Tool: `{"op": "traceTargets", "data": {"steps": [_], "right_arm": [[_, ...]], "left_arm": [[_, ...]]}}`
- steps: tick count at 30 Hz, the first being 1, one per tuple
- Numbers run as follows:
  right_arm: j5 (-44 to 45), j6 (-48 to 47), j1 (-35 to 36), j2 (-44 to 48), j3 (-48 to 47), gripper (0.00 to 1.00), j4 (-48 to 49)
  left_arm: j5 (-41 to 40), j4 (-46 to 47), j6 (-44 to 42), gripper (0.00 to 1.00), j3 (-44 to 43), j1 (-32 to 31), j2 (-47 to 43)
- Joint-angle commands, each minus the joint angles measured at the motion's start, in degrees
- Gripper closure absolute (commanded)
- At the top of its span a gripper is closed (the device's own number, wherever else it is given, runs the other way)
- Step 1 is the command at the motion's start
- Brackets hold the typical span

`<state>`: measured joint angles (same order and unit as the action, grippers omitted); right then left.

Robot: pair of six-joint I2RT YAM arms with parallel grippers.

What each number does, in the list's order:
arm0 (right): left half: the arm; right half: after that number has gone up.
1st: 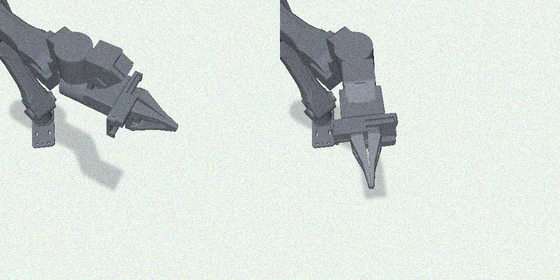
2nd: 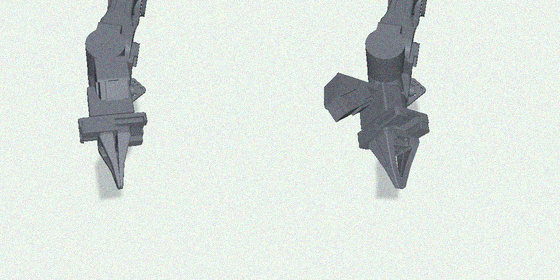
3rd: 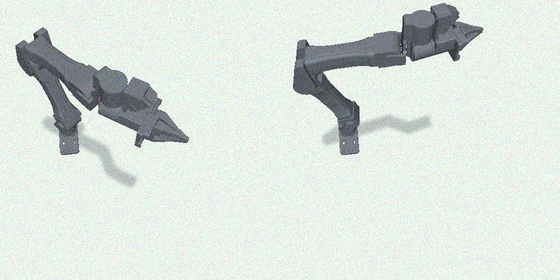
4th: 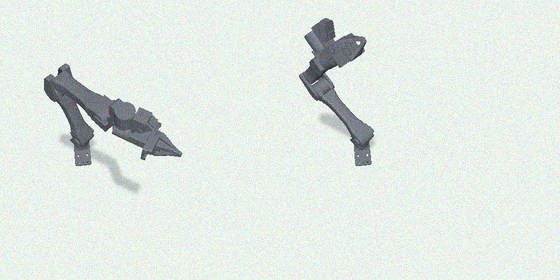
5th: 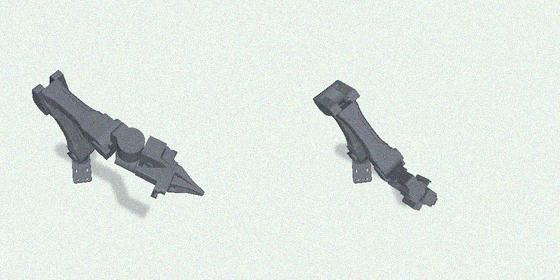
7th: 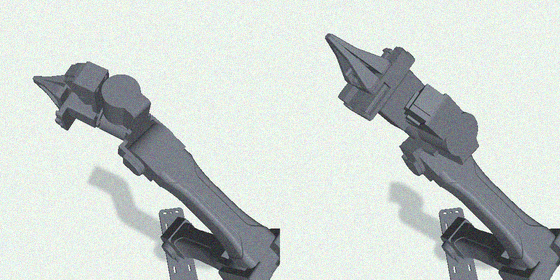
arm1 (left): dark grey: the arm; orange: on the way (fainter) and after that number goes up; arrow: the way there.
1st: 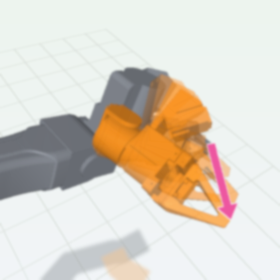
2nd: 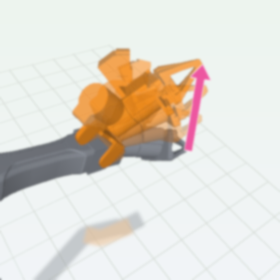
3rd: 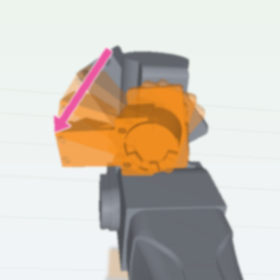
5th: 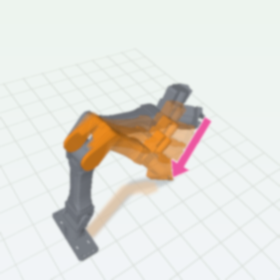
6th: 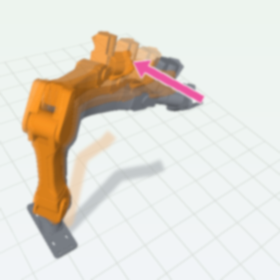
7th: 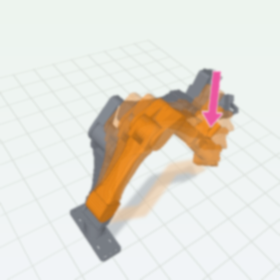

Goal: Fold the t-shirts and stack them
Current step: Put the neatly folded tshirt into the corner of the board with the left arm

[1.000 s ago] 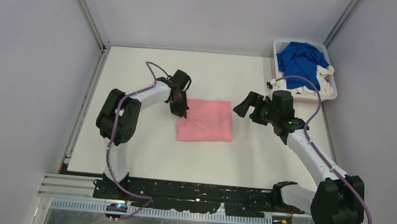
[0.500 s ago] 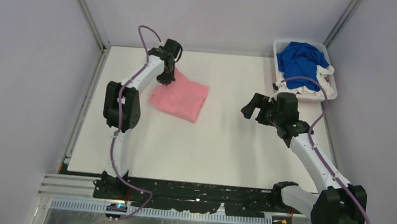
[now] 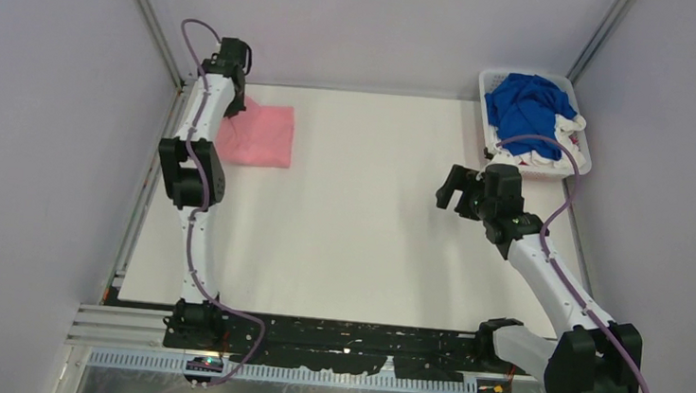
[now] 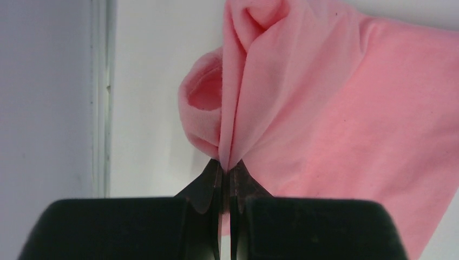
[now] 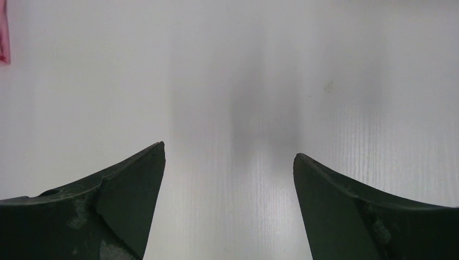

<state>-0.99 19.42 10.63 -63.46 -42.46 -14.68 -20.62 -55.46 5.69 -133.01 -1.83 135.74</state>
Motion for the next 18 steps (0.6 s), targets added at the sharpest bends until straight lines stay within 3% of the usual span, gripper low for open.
{"op": "traceTargets", "data": {"steps": [1,6,10,12,15,16,18], "right_arm": [[4.24,-1.5,-0.36,-0.34,0.25,0.05,3.25],[5.66,-1.62,-0.37,-0.28,0.71,0.05,3.42],[5.71,-1.66,-0.35,-0.46,0.68,0.05,3.51],[5.68,-1.67,-0.38,-0.48,0.71,0.05,3.52],[5.6,-1.56,-0.36,-0.48,0.58,0.05,3.37],[5.53,-1.55,-0.4,-0.4,0.6,0.05,3.36],[5.26,-1.45,-0.42,-0.17,0.65,0.05,3.34]], "left_arm": [[-0.5,5.1,-5.53,1.0,-3.79,4.01,0.84],[-0.43,3.91,-8.72,1.0,-12.92,5.6,6.17],[-5.13,8.11,-9.27,1.0,-9.4,5.86,4.04],[-5.97,9.7,-9.72,0.78,-8.1,5.89,2.95],[-8.3,9.34,-9.96,0.12,-10.34,5.94,2.96],[-8.68,9.17,-9.87,0.02,-11.03,5.95,2.63],[-9.08,8.99,-9.0,0.0,-10.79,5.87,0.95]]}}
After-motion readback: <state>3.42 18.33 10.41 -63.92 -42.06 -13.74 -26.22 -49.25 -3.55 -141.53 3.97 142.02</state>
